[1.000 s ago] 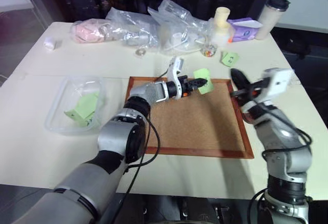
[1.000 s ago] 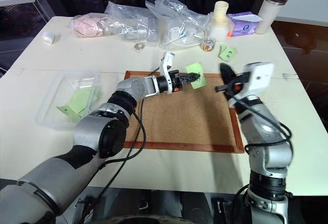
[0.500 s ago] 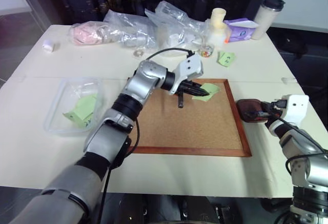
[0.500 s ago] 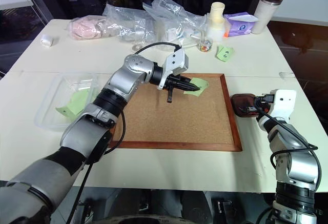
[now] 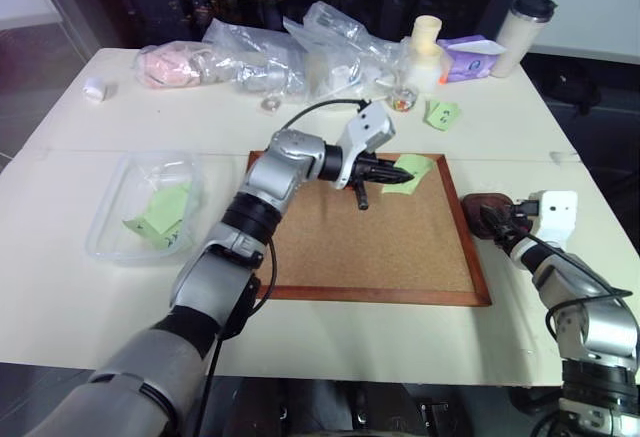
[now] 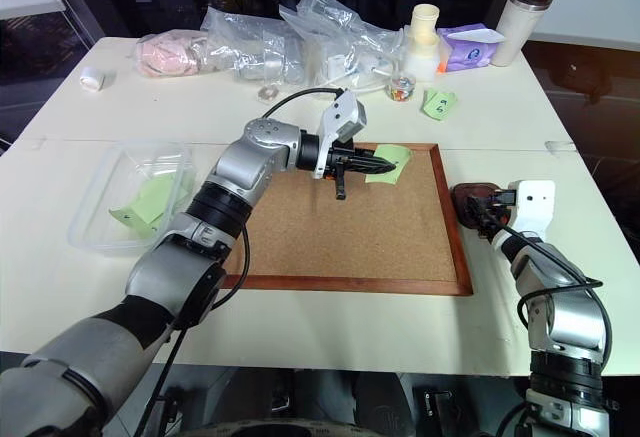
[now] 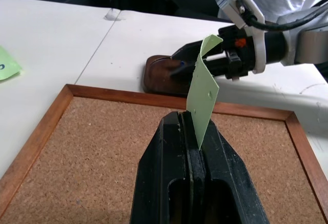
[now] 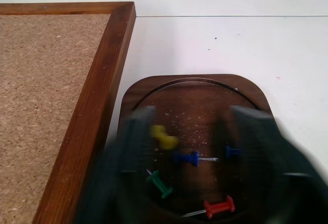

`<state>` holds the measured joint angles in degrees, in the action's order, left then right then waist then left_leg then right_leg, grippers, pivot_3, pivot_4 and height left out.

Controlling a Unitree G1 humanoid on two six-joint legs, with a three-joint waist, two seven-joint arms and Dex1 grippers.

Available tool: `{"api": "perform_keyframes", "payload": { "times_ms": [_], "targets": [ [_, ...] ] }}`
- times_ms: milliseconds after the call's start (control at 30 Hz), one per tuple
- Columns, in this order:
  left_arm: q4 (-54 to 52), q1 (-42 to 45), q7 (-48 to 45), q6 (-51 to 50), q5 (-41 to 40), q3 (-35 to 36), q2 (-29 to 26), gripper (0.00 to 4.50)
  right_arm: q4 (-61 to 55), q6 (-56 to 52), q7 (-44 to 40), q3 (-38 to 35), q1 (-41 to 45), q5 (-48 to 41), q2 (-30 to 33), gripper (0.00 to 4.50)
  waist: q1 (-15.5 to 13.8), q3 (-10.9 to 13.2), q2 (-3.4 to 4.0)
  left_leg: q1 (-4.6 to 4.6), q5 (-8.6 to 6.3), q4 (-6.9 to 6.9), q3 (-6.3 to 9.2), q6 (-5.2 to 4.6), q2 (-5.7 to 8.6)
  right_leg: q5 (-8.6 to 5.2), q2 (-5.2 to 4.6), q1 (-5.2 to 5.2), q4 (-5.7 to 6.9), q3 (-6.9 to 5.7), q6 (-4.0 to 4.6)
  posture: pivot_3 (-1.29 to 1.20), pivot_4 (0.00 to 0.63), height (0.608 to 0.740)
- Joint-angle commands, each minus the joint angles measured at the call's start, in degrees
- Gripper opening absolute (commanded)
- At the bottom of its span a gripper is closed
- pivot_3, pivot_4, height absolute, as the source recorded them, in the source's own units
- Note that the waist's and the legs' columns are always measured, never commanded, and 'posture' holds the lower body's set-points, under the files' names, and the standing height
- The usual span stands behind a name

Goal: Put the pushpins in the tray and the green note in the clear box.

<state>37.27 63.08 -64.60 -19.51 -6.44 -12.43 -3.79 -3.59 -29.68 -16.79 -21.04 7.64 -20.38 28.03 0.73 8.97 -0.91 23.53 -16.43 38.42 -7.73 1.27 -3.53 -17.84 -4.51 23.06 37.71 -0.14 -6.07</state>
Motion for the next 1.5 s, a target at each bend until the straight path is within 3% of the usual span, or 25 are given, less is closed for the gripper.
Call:
{"api": "perform_keyframes", "payload": {
  "times_ms": [33,200,533,767,867,1033,1200,1333,1500],
  "targets": [
    [-2.5,-0.2,0.7,0.1,-0.9,0.6,0.0,0.00,-0.8,0.9,0.2,-1.0,1.1,0.1,0.5,4.49,0.0,0.0,0.00,0.00,0.00,0.00,0.00,0.00,0.00,0.00,0.00,0.00,0.00,0.00,0.00,0.00,0.150,0.735],
    [-2.8,-0.5,1.3,0.1,-0.9,0.6,-0.2,0.00,-1.0,0.6,0.5,-2.4,1.7,-1.1,0.1,4.49,0.0,0.0,0.00,0.00,0.00,0.02,0.00,0.00,0.00,0.00,0.00,0.00,0.01,0.00,0.00,0.00,0.150,0.735],
    [-2.7,-0.7,2.5,0.5,-0.9,0.8,-0.8,0.00,-1.9,-13.6,8.2,-15.4,7.1,-18.8,-4.9,4.49,-0.1,0.0,0.00,0.01,0.00,0.16,0.01,0.00,-0.03,0.00,0.00,0.00,0.15,0.00,0.00,0.00,0.150,0.735],
    [-5.3,-1.4,5.0,-0.7,-1.4,2.6,-2.7,0.00,-6.3,-11.4,6.0,-11.9,3.7,-16.1,-1.4,4.49,0.0,0.0,0.00,0.06,-0.05,0.35,0.03,-0.07,-0.04,0.00,0.00,0.00,0.26,0.00,0.00,0.00,0.150,0.735],
    [-11.4,-1.1,16.8,-7.8,0.7,7.4,-7.4,0.00,-17.4,-9.6,-3.6,-2.6,2.8,-15.1,4.8,4.49,0.9,0.1,0.15,0.08,-0.06,0.37,0.05,-0.10,-0.07,0.00,0.01,0.15,0.37,0.15,0.00,0.00,0.150,0.735],
    [-17.2,-1.5,31.2,-18.6,4.9,11.0,-13.4,0.00,-23.3,-12.3,-12.5,4.4,6.7,-20.2,8.7,4.49,1.6,0.1,0.15,0.02,-0.06,0.47,0.26,-0.09,-0.21,0.00,0.23,0.06,0.46,0.16,0.00,0.00,0.150,0.735],
    [-26.7,-3.1,50.6,-43.6,11.5,19.6,-16.7,0.00,-26.4,-15.5,-21.3,12.5,11.6,-23.8,11.9,4.49,1.1,0.1,0.05,0.17,-0.13,0.62,0.26,-0.21,-0.18,0.00,0.13,0.10,0.43,0.11,0.00,0.00,0.150,0.735],
    [-46.0,-9.7,56.8,-66.8,17.2,23.2,-19.6,0.00,-24.2,-14.4,-26.0,19.2,16.2,-21.7,12.1,4.49,0.9,0.2,0.03,0.38,-0.17,0.67,0.30,-0.26,-0.16,0.00,0.06,0.24,0.42,0.06,0.00,0.00,0.150,0.735],
    [-58.2,-17.0,61.0,-73.0,22.0,27.3,-18.9,0.00,-19.0,-12.3,-30.9,25.4,19.9,-17.4,11.9,4.49,-0.4,0.1,-0.04,0.44,-0.16,0.82,0.27,-0.24,-0.16,0.01,0.02,0.29,0.49,0.00,0.00,0.00,0.150,0.735]
  ]
}}
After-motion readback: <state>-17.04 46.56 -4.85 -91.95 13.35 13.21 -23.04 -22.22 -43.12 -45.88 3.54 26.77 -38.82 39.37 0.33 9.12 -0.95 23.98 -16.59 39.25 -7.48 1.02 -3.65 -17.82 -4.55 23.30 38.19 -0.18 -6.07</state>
